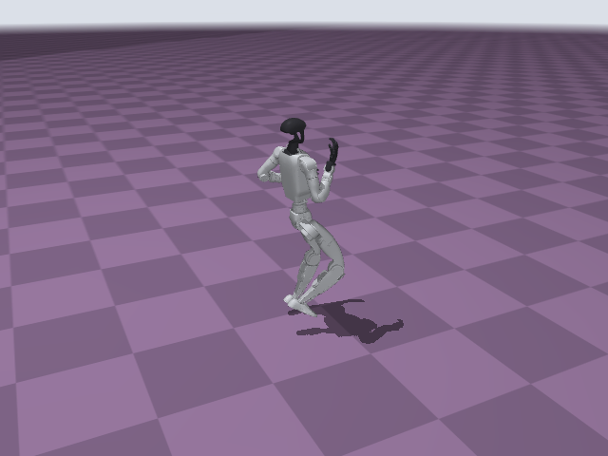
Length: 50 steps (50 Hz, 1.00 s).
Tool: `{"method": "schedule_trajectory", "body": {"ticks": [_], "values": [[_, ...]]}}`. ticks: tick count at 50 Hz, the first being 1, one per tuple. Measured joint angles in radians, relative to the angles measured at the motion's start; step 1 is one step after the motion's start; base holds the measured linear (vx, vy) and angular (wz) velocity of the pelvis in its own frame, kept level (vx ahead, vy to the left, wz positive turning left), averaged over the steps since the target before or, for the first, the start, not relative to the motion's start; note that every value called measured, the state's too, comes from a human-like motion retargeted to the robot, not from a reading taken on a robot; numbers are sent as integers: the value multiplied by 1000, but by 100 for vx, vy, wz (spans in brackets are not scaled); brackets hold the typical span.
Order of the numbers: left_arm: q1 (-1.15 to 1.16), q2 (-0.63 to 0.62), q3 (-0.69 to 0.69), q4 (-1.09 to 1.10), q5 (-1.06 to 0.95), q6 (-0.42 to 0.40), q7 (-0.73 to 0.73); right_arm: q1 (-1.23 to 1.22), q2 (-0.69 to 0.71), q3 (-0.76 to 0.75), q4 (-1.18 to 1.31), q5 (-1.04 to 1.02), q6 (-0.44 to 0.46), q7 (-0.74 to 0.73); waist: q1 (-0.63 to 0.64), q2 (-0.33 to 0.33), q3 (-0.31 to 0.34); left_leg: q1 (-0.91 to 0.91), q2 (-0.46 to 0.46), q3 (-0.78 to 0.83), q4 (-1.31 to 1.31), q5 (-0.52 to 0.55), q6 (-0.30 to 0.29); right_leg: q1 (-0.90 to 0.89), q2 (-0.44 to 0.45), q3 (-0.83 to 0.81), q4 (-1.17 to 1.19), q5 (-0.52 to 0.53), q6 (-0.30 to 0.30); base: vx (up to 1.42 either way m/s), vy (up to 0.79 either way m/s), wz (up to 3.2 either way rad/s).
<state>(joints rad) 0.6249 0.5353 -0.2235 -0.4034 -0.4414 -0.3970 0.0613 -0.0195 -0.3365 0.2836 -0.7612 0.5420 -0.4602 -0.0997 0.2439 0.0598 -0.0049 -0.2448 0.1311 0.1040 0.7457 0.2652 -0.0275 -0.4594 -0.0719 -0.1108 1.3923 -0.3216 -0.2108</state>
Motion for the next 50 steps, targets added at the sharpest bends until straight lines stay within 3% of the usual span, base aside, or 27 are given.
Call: {"method": "schedule_trajectory", "body": {"ticks": [2,3,5,7,9,10,12,15,17,20,21,22,25,27,28,30,31,34,35,37,38,40,42,44,46,48,50], "values": [[-213,-50,-3,60,64,-17,146,75,-39,1,155,-43,28,-47,-73,20,54,195,10,-19,-239,-150,-16,-257,-11,-59,447,-33,85,8,10,13],[-330,-87,-17,100,122,-40,206,109,-60,1,243,-63,25,-51,-118,31,74,263,21,-15,-315,-321,-22,-378,-14,-78,621,-63,117,-2,13,68],[-586,-158,-57,179,296,-75,326,182,-82,0,423,-111,9,-63,-201,46,94,297,43,-10,-362,-600,-7,-613,11,-94,877,-155,109,-14,11,135],[-886,-189,-94,192,356,-79,407,302,-99,-68,505,-92,18,-82,-314,10,188,282,1,-119,-282,-686,55,-661,-85,-74,990,-178,142,-14,5,277],[-1131,-225,-107,144,422,-54,438,475,-127,-174,464,-28,30,-32,-348,-5,210,234,-33,-177,-228,-638,51,-644,-181,-61,962,-173,115,-3,3,173],[-1213,-246,-105,103,469,-40,449,568,-148,-218,418,4,28,5,-339,5,183,224,-31,-166,-253,-584,32,-631,-201,-65,910,-160,95,15,-2,-6],[-1208,-279,-102,-13,545,-40,476,709,-239,-225,333,15,5,49,-320,49,80,288,14,-94,-443,-390,-6,-524,-115,-93,687,-96,90,26,-9,-76],[-1029,-306,-106,-181,539,-77,428,824,-338,-209,297,-12,3,117,-374,88,-23,341,43,-56,-593,-65,-84,-200,-24,-115,202,56,132,24,-12,35],[-869,-294,-86,-239,463,-95,315,833,-327,-231,340,-44,40,169,-388,35,-44,249,1,-1,-356,-134,-20,66,-6,-44,-200,198,201,11,-10,98],[-666,-273,-83,-234,244,-100,171,706,-272,-268,455,-86,115,161,-321,-64,-31,-105,-36,106,432,-425,129,403,-14,159,-810,503,314,-1,-8,34],[-611,-252,-85,-206,159,-98,155,613,-247,-261,506,-76,125,113,-278,-88,13,-211,-28,132,685,-494,154,518,-37,216,-971,498,316,-5,-9,-29],[-556,-224,-82,-172,88,-96,145,511,-221,-250,554,-65,126,58,-235,-108,56,-328,-14,149,927,-552,170,611,-58,255,-1097,437,305,-8,-11,-55],[-374,-81,-23,-17,-24,-102,152,135,-173,-211,595,-26,54,-143,-95,-118,179,-725,52,108,1488,-627,117,705,-87,256,-1205,-29,189,-13,-10,-123],[-204,21,57,66,-103,-102,114,-108,-181,-220,478,41,17,-198,2,-100,256,-835,91,52,1627,-676,74,708,-80,325,-1177,-119,121,-13,-3,-204],[-124,62,93,87,-143,-96,84,-218,-179,-228,415,70,7,-200,29,-92,271,-848,123,33,1637,-698,91,696,-69,357,-1150,-107,110,-4,-2,-107],[-5,128,114,78,-191,-84,43,-327,-174,-239,275,86,-23,-214,33,-101,220,-853,150,41,1562,-694,174,692,-71,336,-1209,21,143,12,0,61],[30,161,94,49,-205,-77,37,-302,-178,-246,188,87,-32,-221,28,-129,159,-831,114,70,1463,-660,201,699,-94,289,-1297,145,180,25,6,155],[119,220,59,-26,-237,-51,-6,-166,-179,-266,-33,102,-21,-157,71,-189,39,-603,8,136,1040,-527,179,680,-133,213,-1401,435,252,24,12,23],[147,216,58,-41,-232,-41,-22,-110,-172,-263,-81,114,-11,-110,93,-188,25,-474,-18,143,861,-471,146,667,-129,204,-1375,466,249,17,12,-139],[147,145,37,-31,-141,-46,-16,-3,-143,-196,-75,114,-22,-34,95,-108,41,-145,-39,90,425,-312,62,609,-61,145,-1087,333,151,11,11,-149],[114,101,14,-11,-63,-55,6,45,-128,-152,-38,86,-33,-11,75,-58,38,-5,-31,45,205,-212,16,500,-18,93,-792,208,87,4,9,-89],[-44,58,-3,17,14,-40,105,103,-103,-115,51,56,-17,-43,29,-62,7,104,-36,18,-118,-75,-3,89,-37,10,-67,34,109,-1,7,-28],[-249,-2,-21,61,141,-57,198,159,-111,-112,157,-4,-12,-45,-40,-11,28,238,16,22,-336,-139,-43,-165,3,-42,394,-64,95,-8,9,20],[-503,-75,-52,120,258,-89,331,216,-131,-120,268,-40,-12,-48,-144,22,71,301,43,8,-418,-421,-52,-414,9,-81,767,-114,144,-17,15,107],[-809,-123,-84,182,335,-96,459,292,-152,-141,356,-22,1,-66,-284,14,141,283,30,-53,-388,-632,3,-600,-34,-89,1010,-152,198,-24,10,226],[-1097,-135,-87,205,385,-67,515,423,-176,-195,360,56,14,-62,-390,-20,194,216,-3,-127,-283,-677,51,-680,-75,-77,1079,-189,200,-16,-3,194],[-1247,-143,-74,140,434,-50,519,599,-220,-263,278,128,7,-9,-405,-16,155,191,0,-112,-296,-596,27,-689,-76,-82,989,-187,159,12,-6,-1]]}}
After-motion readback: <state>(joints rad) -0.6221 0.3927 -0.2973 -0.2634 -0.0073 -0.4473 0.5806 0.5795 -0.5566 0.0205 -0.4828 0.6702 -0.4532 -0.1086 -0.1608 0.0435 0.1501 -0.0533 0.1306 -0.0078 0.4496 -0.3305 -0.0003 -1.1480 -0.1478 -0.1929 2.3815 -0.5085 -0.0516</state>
